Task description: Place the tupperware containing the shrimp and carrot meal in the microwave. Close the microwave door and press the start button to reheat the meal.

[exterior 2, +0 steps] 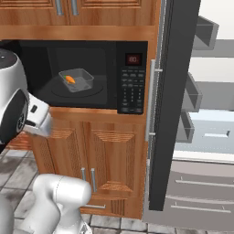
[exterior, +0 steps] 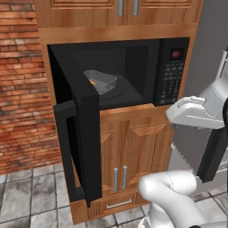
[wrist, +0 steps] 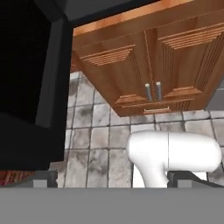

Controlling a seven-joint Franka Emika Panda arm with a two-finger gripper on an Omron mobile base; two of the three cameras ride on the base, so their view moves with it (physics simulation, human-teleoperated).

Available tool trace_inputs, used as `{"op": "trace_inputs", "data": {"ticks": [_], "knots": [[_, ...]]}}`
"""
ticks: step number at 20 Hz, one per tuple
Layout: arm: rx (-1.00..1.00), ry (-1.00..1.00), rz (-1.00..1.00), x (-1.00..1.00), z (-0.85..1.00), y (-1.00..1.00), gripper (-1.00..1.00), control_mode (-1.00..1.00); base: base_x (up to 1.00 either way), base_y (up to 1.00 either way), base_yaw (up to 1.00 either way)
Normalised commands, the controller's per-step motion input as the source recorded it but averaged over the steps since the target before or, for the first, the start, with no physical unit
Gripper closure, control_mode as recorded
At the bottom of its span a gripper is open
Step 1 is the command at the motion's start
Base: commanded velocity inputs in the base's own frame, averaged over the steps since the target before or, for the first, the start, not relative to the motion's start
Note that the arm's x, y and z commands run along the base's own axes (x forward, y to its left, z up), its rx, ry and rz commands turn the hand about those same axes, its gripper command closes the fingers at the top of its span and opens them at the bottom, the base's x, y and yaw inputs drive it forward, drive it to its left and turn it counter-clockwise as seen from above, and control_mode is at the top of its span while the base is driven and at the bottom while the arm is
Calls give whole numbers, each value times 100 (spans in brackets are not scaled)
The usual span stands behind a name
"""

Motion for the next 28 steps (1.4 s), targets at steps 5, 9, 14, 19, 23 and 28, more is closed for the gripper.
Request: {"op": "trace_inputs", "data": {"ticks": [5,9,14,19,23,28], "knots": [[-26,-7,18,-36,8,39,-100,-100,0,0,0],[-24,-17,11,-28,0,52,-100,-100,0,0,0],[-20,-30,11,-26,-3,49,-100,-100,0,0,0],[-14,-38,5,-11,-18,48,-100,-100,0,0,0],[-8,-42,0,0,-21,54,-100,-100,0,0,0],[-3,-37,0,-4,-8,66,-100,-100,0,0,0]]}}
